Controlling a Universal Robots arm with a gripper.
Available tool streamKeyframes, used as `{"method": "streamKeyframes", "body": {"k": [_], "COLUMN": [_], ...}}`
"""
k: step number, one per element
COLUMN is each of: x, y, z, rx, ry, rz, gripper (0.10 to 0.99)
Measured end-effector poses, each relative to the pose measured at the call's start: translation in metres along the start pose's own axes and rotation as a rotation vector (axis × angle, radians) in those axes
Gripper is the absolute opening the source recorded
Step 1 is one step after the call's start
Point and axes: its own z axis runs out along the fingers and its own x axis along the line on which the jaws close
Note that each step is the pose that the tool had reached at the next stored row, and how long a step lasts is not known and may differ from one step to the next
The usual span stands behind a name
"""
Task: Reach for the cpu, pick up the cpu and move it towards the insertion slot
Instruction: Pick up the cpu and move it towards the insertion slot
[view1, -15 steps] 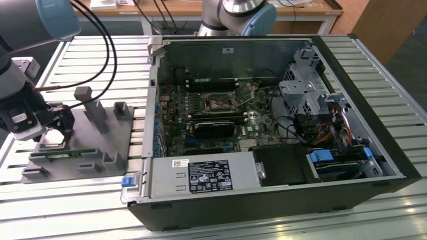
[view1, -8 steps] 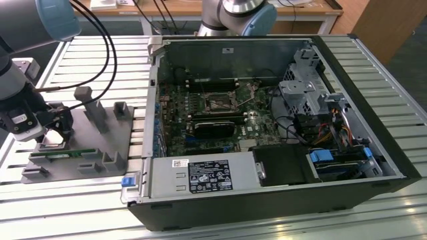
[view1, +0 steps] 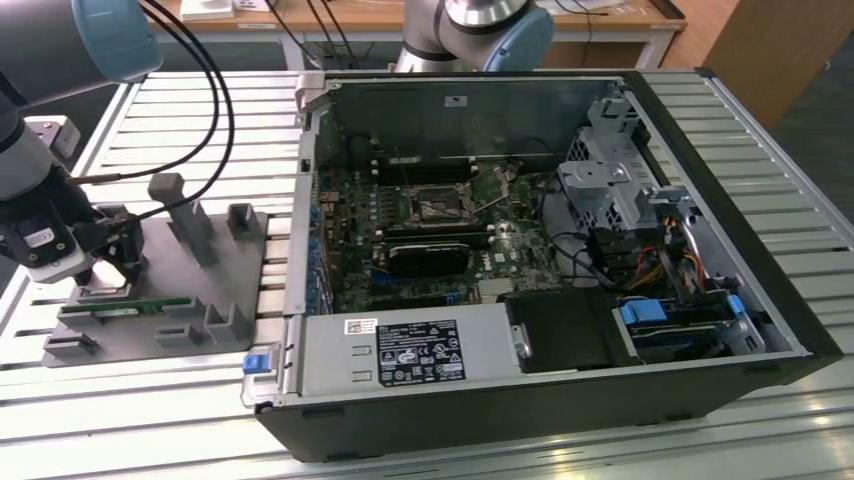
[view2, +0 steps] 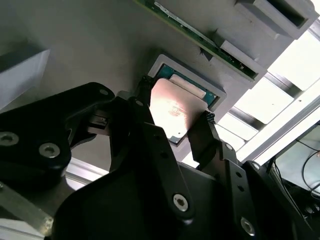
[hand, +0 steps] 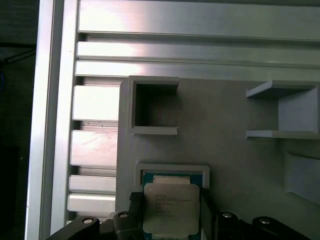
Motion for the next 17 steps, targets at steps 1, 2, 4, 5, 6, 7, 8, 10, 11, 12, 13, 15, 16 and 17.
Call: {"method": "streamKeyframes", "body": {"k": [1, 2, 4, 5, 6, 7, 8, 10, 11, 12, 13, 15, 16, 17], "x": [0.0, -0.0001, -0.0001, 0.0, 0.0, 0.0, 0.0001, 0.0002, 0.0002, 0.0003, 0.0003, 0.0004, 0.0004, 0.0004], "y": [0.0, 0.0, 0.0001, 0.0001, 0.0002, 0.0004, 0.0005, 0.0009, 0.0011, 0.0012, 0.0014, 0.0014, 0.0014, 0.0014], "z": [0.0, -0.0001, -0.0013, -0.0026, -0.0046, -0.0074, -0.0105, -0.0181, -0.0219, -0.0253, -0.0284, -0.0313, -0.0313, -0.0313], "rx": [0.0, 0.0, 0.001, 0.001, 0.001, 0.001, 0.001, 0.001, 0.001, 0.001, 0.001, -0.002, -0.002, -0.002], "ry": [0.0, -0.0001, -0.0002, -0.0001, -0.0001, -0.0001, -0.0001, -0.0001, 0.0, -0.0002, -0.0001, -0.0004, -0.0003, -0.0004], "rz": [0.0, 0.0, 0.0, 0.0, 0.0, 0.0, 0.0, 0.0, 0.0, 0.0, 0.0, 0.0, 0.0, 0.0], "gripper": [0.541, 0.541, 0.541, 0.541, 0.541, 0.541, 0.541, 0.541, 0.541, 0.541, 0.541, 0.541, 0.541, 0.541]}}
